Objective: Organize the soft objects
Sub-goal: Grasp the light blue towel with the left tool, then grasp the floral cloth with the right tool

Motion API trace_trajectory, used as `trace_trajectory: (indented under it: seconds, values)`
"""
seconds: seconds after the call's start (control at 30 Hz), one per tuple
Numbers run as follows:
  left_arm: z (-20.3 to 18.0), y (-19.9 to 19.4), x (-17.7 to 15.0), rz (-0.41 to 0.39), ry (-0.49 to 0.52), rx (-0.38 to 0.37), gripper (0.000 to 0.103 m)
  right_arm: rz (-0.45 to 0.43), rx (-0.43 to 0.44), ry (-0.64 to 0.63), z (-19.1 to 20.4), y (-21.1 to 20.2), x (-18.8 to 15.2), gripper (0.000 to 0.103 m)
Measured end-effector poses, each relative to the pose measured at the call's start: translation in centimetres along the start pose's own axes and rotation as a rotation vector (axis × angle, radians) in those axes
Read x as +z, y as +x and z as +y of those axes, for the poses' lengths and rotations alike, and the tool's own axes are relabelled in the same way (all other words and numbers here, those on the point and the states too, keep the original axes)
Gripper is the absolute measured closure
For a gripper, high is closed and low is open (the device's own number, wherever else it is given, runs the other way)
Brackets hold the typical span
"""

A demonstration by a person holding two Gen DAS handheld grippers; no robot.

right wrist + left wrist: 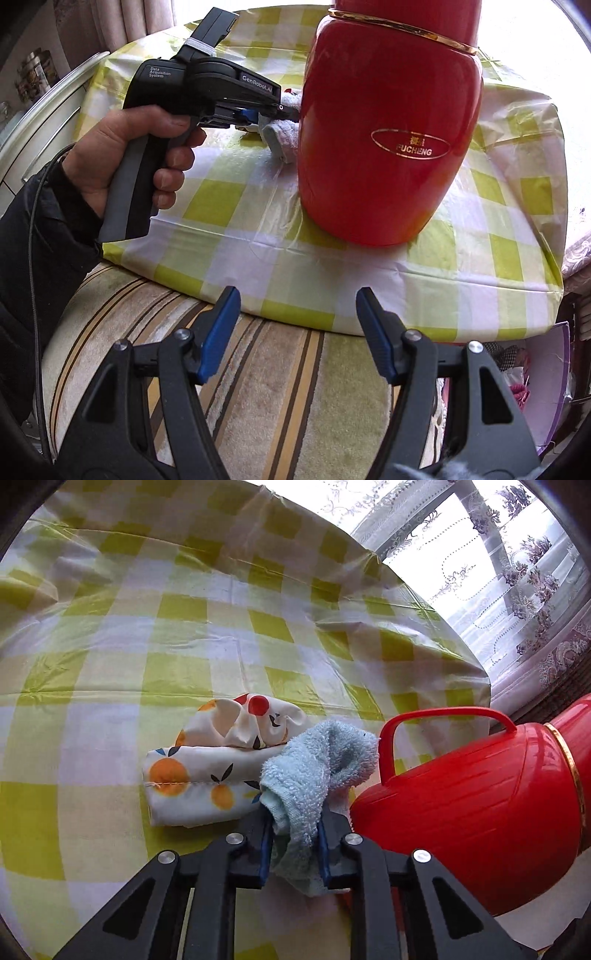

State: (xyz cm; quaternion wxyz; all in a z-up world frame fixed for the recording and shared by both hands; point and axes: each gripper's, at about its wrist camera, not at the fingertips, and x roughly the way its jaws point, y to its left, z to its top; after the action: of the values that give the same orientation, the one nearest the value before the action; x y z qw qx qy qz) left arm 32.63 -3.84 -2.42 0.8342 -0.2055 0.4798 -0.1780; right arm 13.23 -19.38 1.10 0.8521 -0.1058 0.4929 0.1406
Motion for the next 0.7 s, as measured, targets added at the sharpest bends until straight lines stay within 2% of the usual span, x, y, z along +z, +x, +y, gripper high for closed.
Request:
trace_trajectory:
  seconds: [0.13,0.33,0.53,0.7]
  values:
    - [2.1,-1.5,-0.3,-0.025,-0.069,0.024,0.084,-0.018,-0.010,-0.039,1.4,0.3,1.0,0.034]
    - [4.5,-4.5,-2.3,-0.055,-0.131,-0.014,0.084,-0.068,0.004,-0.085,4.2,0.5,3.5,0.034]
    - [7.2,-8.2,-4.9,-0.125,-0.206,0.029,0.084,-0.138,-0.014,-0.121,7.0,0.7,7.3,0.030]
    - [9.7,-11.5,-7.6,-0.196,-0.285,0.086,0.084,-0.180,-0.053,-0.111,8.7,1.9,11.2,0.023]
